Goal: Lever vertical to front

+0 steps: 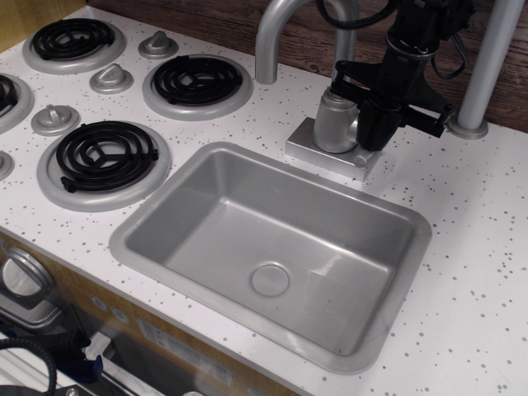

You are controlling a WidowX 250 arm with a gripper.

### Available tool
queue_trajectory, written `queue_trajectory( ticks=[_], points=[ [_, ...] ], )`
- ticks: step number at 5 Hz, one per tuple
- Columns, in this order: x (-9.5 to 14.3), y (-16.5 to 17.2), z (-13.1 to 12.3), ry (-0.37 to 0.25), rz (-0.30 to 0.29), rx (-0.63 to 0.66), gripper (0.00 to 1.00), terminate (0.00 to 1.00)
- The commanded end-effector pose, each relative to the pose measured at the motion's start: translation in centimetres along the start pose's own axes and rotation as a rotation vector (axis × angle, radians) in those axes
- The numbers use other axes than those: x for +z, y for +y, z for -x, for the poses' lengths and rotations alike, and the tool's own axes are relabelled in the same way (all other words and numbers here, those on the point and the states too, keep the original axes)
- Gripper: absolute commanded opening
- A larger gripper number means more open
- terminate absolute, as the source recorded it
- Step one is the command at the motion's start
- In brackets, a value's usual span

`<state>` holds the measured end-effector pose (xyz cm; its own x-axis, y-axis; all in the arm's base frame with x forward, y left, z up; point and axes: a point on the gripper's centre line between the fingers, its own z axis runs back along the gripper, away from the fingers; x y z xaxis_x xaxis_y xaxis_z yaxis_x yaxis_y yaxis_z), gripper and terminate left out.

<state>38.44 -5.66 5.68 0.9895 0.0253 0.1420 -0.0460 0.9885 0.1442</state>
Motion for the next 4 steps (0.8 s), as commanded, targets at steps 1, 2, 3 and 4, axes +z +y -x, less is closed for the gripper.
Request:
queue_trajectory(
  ticks=[1,2,3,4],
  points=[
    [1.4,0.6,-0.3,-0.027,-0.014,0.017,1.00,0.00],
    [3.4,1.0,0.4,0.007,-0.079,0.045,1.00,0.00],
    [5.6,1.5,1.4,0.023,-0.135,0.072,1.00,0.00],
    [6.3,1.7,2.1,0.020,-0.154,0.081,1.00,1.00]
  ],
)
